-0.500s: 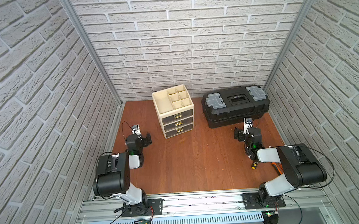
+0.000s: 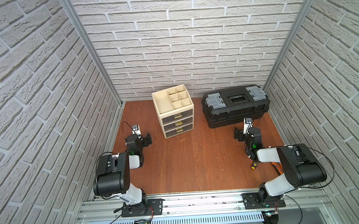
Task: Take the mice out of the drawer
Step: Move the storage box to the center of the board.
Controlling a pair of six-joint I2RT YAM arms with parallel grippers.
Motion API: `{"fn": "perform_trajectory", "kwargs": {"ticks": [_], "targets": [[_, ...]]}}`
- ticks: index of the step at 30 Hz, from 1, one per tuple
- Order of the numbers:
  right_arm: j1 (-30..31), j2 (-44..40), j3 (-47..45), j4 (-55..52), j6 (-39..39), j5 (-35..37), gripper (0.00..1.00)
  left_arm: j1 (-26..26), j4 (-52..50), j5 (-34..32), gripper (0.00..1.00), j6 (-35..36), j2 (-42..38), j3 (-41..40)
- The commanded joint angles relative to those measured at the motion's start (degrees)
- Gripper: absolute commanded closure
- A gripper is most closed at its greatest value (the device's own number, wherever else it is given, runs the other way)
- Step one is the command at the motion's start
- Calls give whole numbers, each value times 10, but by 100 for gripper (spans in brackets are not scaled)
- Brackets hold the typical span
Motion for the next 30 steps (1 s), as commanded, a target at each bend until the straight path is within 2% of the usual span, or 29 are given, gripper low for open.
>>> {"fn": "perform_trajectory", "kwargs": {"ticks": [1,19,22,26,27,30], "targets": [[-1,-5,9,20,-4,0,1,-2,30,-1,2,6,3,-4],[-1,-5,8,20,-4,1,1,3,26,-1,2,1,1,-3],[-1,-5,8,21,-4,1,1,2,-20,-13,2,-3,-18,13],[0,-9,7,22,-4,7,1,-4,-139,-36,2,-16,-82,45],[0,-17,13,6,-2,11,1,-7,-156,-44,2,-18,-99,47],[1,-73,58,-130,-4,5,1,-32,-205,-84,2,-27,-175,47]]}}
